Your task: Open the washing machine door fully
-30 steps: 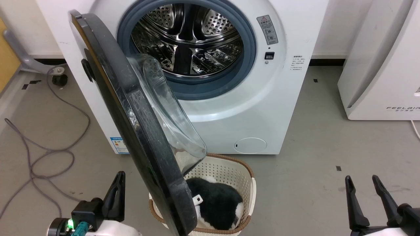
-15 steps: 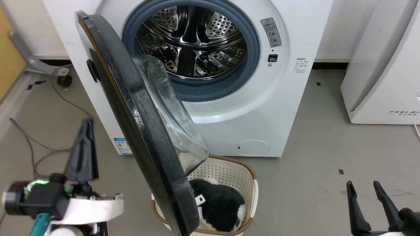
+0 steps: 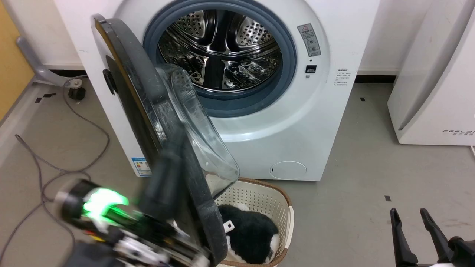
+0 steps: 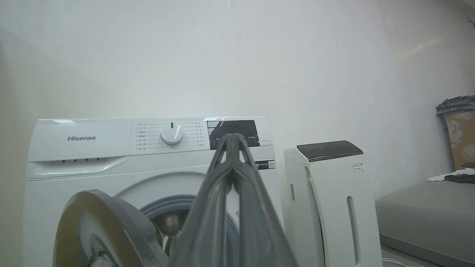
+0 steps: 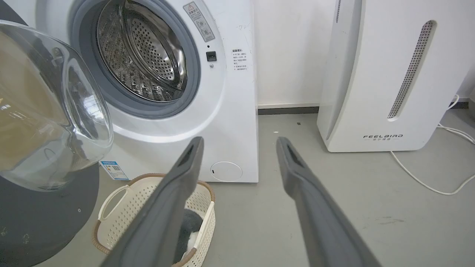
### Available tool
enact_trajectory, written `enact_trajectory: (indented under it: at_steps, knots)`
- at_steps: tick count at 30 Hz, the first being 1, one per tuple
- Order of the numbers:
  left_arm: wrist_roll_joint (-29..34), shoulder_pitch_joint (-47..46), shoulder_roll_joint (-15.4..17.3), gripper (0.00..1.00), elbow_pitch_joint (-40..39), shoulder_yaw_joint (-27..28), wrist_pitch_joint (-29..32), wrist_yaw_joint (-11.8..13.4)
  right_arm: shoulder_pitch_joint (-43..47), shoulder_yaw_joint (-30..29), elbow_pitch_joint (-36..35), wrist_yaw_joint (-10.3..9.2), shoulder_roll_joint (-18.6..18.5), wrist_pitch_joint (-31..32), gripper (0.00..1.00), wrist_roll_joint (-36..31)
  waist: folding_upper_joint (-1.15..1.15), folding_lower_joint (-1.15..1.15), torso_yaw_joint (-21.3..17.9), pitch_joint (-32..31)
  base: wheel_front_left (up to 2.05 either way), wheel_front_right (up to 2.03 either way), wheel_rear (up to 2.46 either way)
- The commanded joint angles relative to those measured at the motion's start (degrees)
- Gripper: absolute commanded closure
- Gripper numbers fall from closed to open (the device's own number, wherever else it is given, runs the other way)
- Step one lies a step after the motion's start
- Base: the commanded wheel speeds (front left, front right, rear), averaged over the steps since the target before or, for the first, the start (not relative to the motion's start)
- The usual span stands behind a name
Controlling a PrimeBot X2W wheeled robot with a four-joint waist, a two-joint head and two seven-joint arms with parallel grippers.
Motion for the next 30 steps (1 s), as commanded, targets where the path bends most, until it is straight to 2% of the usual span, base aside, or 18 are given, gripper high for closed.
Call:
enact_trajectory:
  at_steps: [1, 7, 14, 19, 30]
  knots:
    - [-0.7, 1.4, -0.1, 1.0, -0.4, -2.8, 1.5, -0.6, 1.1, 0.0, 0.2, 0.05, 0.2, 0.2, 0.0, 0.6, 0.0, 0.0, 0.2, 0.0, 0.0, 0.0, 0.0]
    - [-3.4, 4.5, 0.8, 1.0, 1.2, -11.6, 7.8, -1.5, 1.2, 0.0, 0.4, 0.05, 0.2, 0.6, 0.0, 0.6, 0.0, 0.0, 0.7, 0.0, 0.0, 0.0, 0.0]
    - [-7.2, 8.7, 1.9, 1.0, 6.8, -17.4, 15.8, -1.8, 1.4, 0.0, 0.7, 0.05, 0.2, 1.0, 0.0, 0.5, 0.0, 0.0, 0.8, -0.1, 0.0, 0.0, 0.0]
    - [-7.4, 9.0, 1.4, 1.0, 14.3, -17.7, 17.4, -0.6, 1.1, 0.3, 1.0, 0.05, 0.2, 1.2, 0.0, 0.5, 0.0, 0.0, 0.5, 0.0, 0.0, 0.0, 0.0]
    - [-6.2, 4.3, -0.9, 1.0, 26.4, -14.2, 12.2, 4.5, 1.0, 0.4, 2.1, 0.05, 0.2, 1.2, 0.0, 0.7, 0.0, 0.0, -0.2, 0.3, 0.0, 0.0, 0.0]
